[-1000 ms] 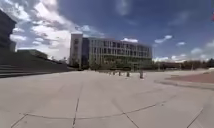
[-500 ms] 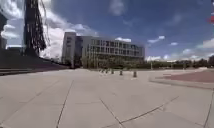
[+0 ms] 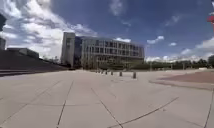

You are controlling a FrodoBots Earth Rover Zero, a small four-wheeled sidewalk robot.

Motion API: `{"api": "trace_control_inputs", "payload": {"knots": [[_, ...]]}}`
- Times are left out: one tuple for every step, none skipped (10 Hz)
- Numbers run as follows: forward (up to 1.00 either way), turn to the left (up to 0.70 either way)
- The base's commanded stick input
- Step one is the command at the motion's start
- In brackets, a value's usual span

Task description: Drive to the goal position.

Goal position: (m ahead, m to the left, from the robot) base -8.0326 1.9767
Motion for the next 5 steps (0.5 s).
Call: {"api": "trace_control_inputs", "payload": {"knots": [[1.0,0.01],[1.0,0.01],[1.0,0.01],[1.0,0.01],[1.0,0.01]]}}
